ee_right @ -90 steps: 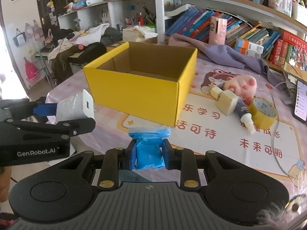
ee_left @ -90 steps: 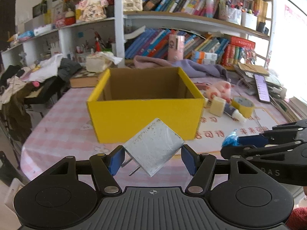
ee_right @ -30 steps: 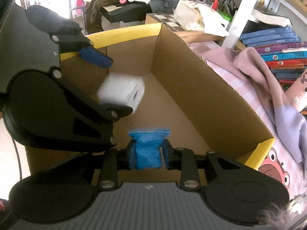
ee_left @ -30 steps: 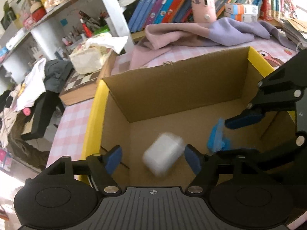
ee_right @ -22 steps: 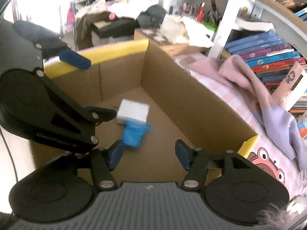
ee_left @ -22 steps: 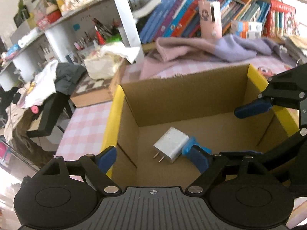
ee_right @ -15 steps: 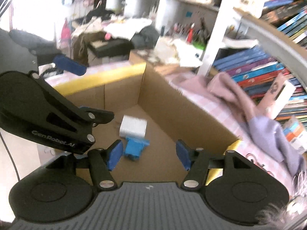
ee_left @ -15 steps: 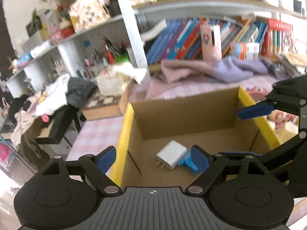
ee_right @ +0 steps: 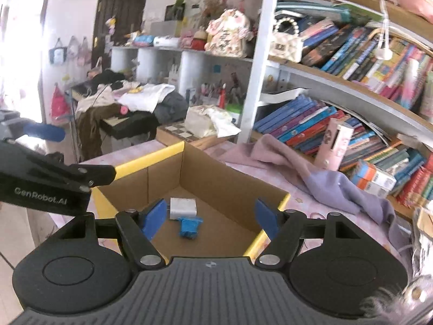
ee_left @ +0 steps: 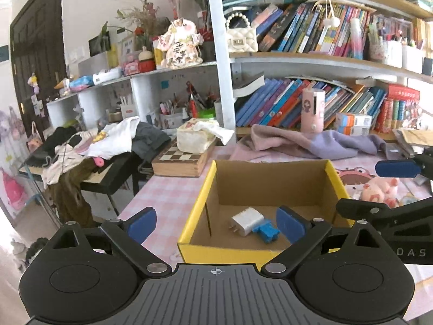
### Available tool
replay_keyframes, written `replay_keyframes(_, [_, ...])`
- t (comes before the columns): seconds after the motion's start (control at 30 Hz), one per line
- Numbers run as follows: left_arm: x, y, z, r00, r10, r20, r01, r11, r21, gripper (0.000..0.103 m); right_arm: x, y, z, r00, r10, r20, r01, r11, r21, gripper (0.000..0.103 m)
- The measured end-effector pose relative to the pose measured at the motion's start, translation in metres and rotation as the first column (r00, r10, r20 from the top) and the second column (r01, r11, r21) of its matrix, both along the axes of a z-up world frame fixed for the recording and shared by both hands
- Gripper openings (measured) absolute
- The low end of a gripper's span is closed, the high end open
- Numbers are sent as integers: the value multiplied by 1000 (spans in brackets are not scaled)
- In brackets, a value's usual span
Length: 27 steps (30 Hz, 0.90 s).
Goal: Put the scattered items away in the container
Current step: 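Withdraw both tools from the box back toward the table items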
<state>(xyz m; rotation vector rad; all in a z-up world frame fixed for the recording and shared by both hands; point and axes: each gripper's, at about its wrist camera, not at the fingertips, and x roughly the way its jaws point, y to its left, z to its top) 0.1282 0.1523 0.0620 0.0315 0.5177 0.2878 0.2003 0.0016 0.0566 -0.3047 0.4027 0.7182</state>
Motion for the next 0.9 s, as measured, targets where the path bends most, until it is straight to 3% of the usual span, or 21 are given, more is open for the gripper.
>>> replay_keyframes(0.17, [-27,-10,-1,999,-31,6,31,1000,-4,97,-33,-19,1,998,-66,0,66,997,32,71])
replay_keyframes(0.5, [-71,-25,-21,999,-34,-5,33,994,-101,97,-90,-55,-9,978,-207,7,207,978,28,75])
replay_keyframes(0.9, [-85,-50,-48,986,-123,-111,113,989,-97,97,-130,-81,-40,926,-377,-34,377,926,7,84])
